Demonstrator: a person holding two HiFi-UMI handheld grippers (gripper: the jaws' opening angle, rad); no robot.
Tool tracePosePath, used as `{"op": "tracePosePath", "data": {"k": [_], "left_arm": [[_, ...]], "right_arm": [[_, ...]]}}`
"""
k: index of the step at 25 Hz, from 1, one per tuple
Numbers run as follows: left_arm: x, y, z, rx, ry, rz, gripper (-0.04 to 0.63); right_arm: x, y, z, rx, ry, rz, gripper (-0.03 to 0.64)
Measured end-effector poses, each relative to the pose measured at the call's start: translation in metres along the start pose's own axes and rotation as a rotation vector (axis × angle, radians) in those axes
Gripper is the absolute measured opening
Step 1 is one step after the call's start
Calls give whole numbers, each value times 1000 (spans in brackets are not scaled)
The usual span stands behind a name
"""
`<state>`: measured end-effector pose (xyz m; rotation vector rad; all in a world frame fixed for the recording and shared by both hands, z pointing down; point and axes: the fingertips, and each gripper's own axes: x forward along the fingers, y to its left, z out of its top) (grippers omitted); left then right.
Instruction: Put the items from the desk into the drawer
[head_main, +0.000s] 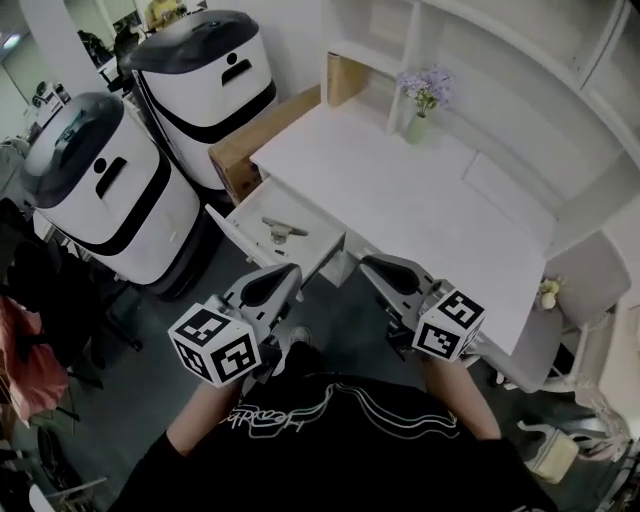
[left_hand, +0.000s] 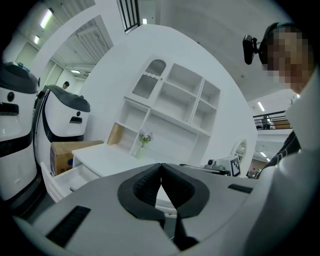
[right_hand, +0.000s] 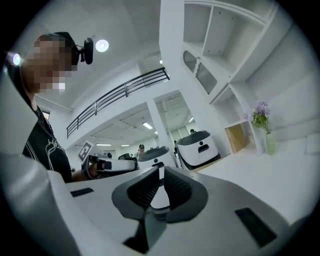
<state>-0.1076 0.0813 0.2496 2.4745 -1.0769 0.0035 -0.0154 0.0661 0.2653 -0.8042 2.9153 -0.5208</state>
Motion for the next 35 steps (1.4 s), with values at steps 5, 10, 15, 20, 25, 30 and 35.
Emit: {"op": "tracePosePath", "data": {"k": [5,10,15,20,25,30,35], "left_arm": [[-14,-43,9,46,-24,-31,21],[-16,-64,16,76,-39,-57,20],[-17,-82,19,101,-45,-76,21],[-22,-98,19,124,-54,-98,21],[-24,-105,16,138,-53,-90,20],[-23,-112,10,159,-41,-80,20],[-21,-118,4,152,-29,-89,20]], "right_arm": [[-29,37,19,-23,-26,30,58],[-43,49,28,-112,-13,5,51],[-56,54,30,-110,-20,-8,49],[-64,64,30,-115,-22,1,49],[-69,68,30,-117,-30,4,49],[-74,68,24,-109,-23,5,49],[-77,68,22,-94,-23,2,49]]}}
